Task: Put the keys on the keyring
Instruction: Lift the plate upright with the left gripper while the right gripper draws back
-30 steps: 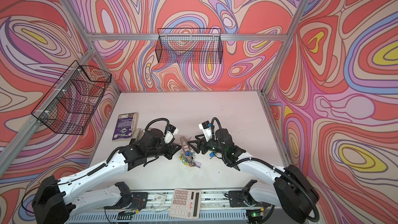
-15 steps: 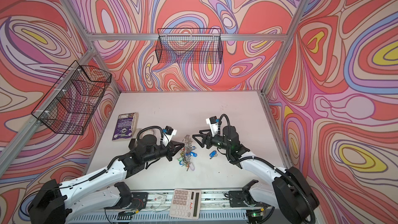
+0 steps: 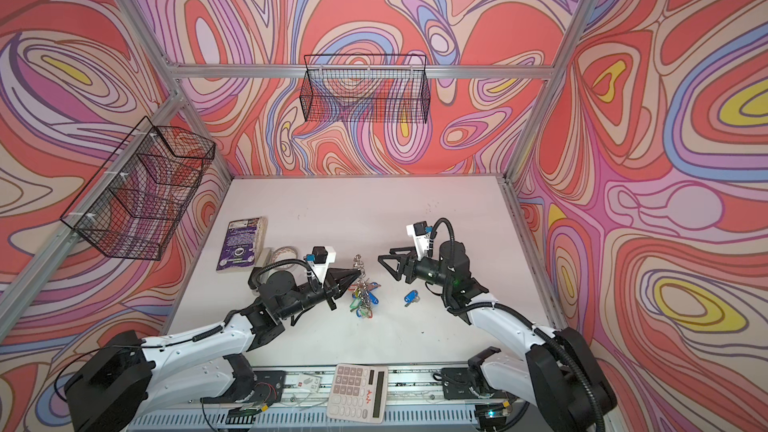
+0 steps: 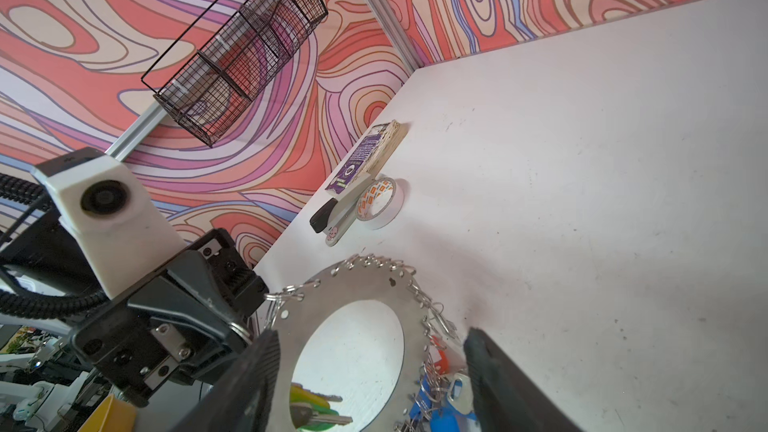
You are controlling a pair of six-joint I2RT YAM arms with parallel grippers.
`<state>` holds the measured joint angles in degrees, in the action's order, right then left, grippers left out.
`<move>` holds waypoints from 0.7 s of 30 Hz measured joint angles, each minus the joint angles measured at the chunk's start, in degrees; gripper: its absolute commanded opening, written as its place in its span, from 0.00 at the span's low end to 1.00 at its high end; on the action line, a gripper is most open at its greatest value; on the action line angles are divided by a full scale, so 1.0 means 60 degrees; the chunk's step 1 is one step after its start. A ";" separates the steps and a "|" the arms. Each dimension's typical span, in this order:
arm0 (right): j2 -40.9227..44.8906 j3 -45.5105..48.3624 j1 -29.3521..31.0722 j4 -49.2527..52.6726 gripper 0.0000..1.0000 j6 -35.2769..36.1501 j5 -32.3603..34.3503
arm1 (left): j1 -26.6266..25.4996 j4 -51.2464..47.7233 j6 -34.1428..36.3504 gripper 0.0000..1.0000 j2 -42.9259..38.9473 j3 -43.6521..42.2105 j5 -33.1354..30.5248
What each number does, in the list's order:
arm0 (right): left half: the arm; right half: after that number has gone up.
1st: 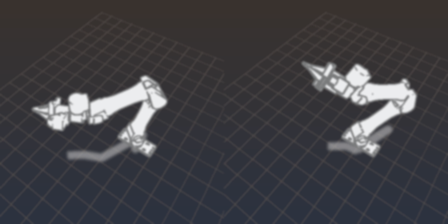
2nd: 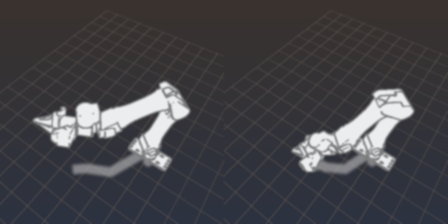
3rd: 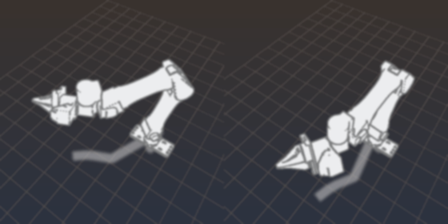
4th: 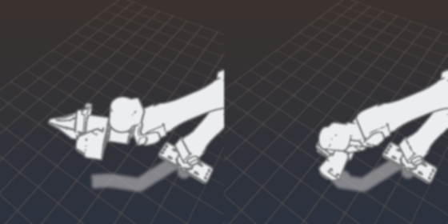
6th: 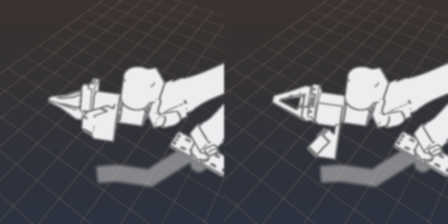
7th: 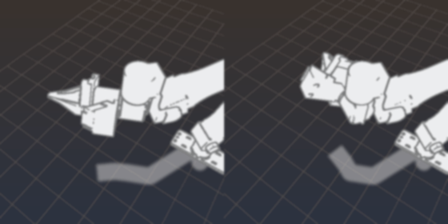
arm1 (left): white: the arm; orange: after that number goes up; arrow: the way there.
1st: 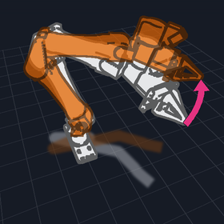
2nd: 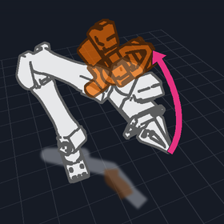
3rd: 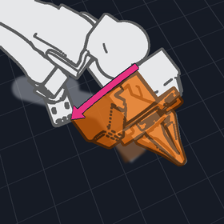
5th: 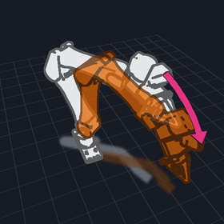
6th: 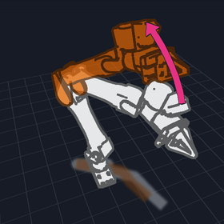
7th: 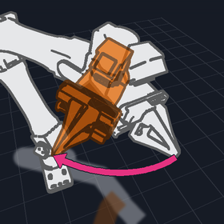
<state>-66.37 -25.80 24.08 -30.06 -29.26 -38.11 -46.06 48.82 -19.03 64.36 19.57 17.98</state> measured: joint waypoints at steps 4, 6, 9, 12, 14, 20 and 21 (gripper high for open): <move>0.0000 0.0000 0.0000 0.0069 0.75 0.0026 -0.0138 | -0.0015 0.0849 0.0109 0.00 0.0229 -0.0033 0.0080; 0.0000 0.0000 -0.0004 0.0120 0.75 0.0036 -0.0200 | -0.0036 0.1257 0.0204 0.00 0.0331 -0.0033 0.0109; 0.0000 -0.0011 -0.0018 0.0211 0.74 0.0033 -0.0273 | -0.0135 0.1840 0.0550 0.00 0.0484 -0.0033 0.0113; 0.0007 -0.0087 -0.0149 0.0259 0.75 0.0015 -0.0339 | -0.0295 0.2229 0.1045 0.00 0.0641 -0.0033 0.0106; 0.0062 -0.0098 -0.0328 0.0222 0.75 -0.0076 -0.0375 | -0.0441 0.2481 0.1417 0.00 0.0743 -0.0033 0.0102; 0.0106 -0.0186 -0.0616 0.0149 0.74 -0.0299 -0.0495 | -0.1042 0.2816 0.3067 0.00 0.0918 0.0135 0.0036; 0.0106 -0.0222 -0.0627 0.0146 0.74 -0.0328 -0.0510 | -0.1166 0.2816 0.3417 0.00 0.0969 0.0240 0.0029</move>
<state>-65.73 -27.14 20.32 -29.19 -31.22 -41.17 -53.06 65.71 1.48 70.17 21.02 18.15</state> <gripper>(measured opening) 0.743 0.047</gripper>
